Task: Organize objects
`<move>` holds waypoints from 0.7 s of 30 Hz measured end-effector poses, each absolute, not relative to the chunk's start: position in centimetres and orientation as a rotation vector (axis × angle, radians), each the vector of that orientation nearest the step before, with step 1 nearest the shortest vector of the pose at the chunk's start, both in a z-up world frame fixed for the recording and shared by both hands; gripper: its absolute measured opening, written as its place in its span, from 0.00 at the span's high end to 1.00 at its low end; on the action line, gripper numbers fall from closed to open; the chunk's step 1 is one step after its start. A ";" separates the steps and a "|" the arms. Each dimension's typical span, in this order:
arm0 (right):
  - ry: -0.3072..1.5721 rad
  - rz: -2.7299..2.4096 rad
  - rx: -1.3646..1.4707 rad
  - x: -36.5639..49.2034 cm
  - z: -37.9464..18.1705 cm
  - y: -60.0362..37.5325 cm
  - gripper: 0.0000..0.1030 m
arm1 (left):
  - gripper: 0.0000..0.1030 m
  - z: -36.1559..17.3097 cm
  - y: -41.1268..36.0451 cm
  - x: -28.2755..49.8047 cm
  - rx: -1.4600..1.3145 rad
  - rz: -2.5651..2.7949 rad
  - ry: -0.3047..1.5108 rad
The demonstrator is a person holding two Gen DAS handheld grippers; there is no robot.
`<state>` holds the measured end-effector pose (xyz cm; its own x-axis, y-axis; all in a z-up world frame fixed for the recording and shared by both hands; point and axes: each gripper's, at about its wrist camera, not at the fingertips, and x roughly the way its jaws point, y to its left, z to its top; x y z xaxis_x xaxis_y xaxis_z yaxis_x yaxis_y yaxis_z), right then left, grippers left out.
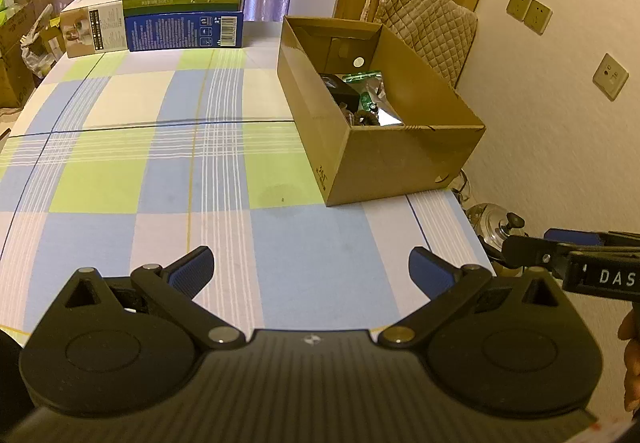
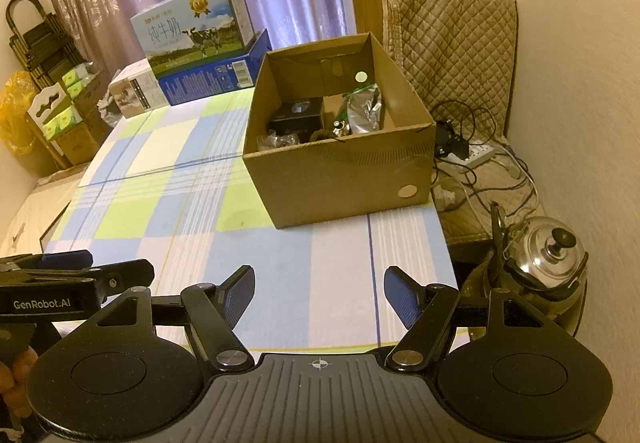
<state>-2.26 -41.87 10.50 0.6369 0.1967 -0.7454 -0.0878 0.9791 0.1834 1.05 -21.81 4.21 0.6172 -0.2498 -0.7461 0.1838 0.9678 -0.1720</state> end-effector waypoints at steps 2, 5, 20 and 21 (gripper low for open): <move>0.865 0.164 0.133 -2.3 10.5 -41.8 0.33 | 0.01 4.2 -21.8 1.0 -0.083 -0.250 0.871; 0.864 0.167 0.132 -2.3 10.6 -41.7 0.33 | 0.01 4.0 -21.9 1.0 -0.084 -0.248 0.870; 0.866 0.167 0.127 -2.2 10.7 -41.4 0.33 | 0.01 4.0 -21.7 1.0 -0.093 -0.252 0.866; 0.867 0.167 0.127 -2.2 10.7 -41.4 0.33 | 0.01 4.0 -21.7 1.0 -0.098 -0.257 0.865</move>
